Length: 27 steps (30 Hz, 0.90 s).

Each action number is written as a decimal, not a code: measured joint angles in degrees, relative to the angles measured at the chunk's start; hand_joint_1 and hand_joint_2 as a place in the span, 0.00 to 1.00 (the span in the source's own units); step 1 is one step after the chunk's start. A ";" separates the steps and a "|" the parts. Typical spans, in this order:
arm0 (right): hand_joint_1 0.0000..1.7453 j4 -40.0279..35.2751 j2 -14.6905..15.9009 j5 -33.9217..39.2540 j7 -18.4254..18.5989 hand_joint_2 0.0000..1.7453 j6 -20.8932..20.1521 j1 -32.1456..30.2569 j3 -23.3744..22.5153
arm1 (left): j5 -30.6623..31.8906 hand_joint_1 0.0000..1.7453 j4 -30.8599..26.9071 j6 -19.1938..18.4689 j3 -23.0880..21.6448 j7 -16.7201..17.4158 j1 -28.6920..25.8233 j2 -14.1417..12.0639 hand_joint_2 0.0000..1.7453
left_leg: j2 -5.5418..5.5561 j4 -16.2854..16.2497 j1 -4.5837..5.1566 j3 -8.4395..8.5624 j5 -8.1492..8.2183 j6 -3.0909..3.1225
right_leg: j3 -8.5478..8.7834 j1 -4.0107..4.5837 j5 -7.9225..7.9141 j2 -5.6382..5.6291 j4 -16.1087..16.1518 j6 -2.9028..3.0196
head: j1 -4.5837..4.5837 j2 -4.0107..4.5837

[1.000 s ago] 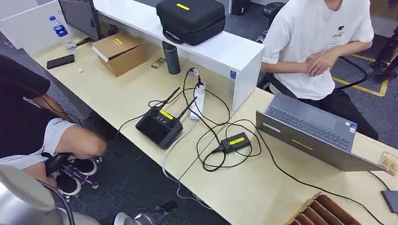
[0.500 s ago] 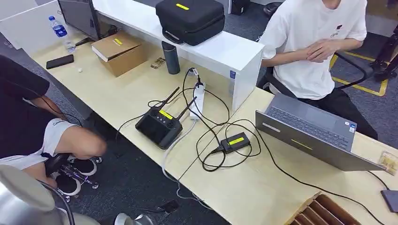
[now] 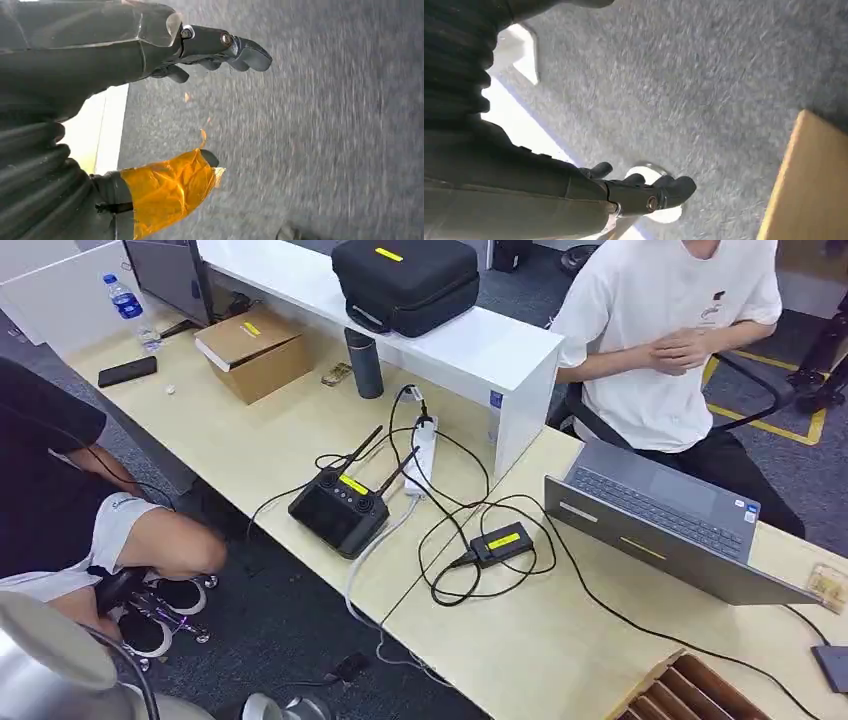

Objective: Pass the card to the sensor for recognition and then transmit it.

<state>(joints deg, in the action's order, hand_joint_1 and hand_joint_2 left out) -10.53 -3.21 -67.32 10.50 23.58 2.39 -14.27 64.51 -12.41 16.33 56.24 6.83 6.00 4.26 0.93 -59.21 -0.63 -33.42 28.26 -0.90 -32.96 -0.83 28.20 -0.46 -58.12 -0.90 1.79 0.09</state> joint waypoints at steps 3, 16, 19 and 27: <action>0.00 0.09 0.02 -1.77 5.60 1.00 -8.74 0.06 0.04 | 3.10 0.00 0.00 -3.98 -0.13 3.60 0.29 -0.44 1.00 | 0.00 0.00 0.00 0.01 0.00 0.00 | 0.00 0.00 0.00 0.00 0.00 0.00 | 0.00 0.00; 0.00 -0.20 0.09 -7.76 12.47 1.00 -5.00 0.56 2.10 | 7.90 0.00 0.00 -3.07 -3.78 11.02 1.87 0.07 1.00 | 0.01 -0.01 0.00 0.03 0.00 0.00 | 0.02 -0.01 -0.01 0.00 -0.01 0.00 | 0.00 0.00; 0.00 -0.17 0.44 -7.83 13.19 1.00 -8.17 0.56 2.40 | 8.62 0.00 0.00 -7.03 -3.82 11.43 2.00 -0.44 1.00 | -0.01 -0.01 0.00 0.03 0.00 0.00 | 0.02 0.00 -0.01 -0.01 -0.01 0.00 | 0.00 0.00; 0.00 -0.02 0.44 -5.16 14.04 1.00 -24.82 0.57 2.40 | 8.90 0.00 0.00 -16.90 -3.91 13.60 2.44 0.20 1.00 | -0.01 0.00 0.01 0.02 0.00 0.00 | 0.02 -0.01 0.00 -0.01 -0.01 0.00 | -0.02 0.00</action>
<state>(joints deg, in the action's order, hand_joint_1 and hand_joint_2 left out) -10.56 -2.78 -72.48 24.55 -1.25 2.97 -11.87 73.42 -12.41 -0.57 52.33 20.44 8.43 4.46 0.92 -59.22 -0.62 -33.41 28.26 -0.90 -32.94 -0.84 28.20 -0.47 -58.13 -0.90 1.77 0.09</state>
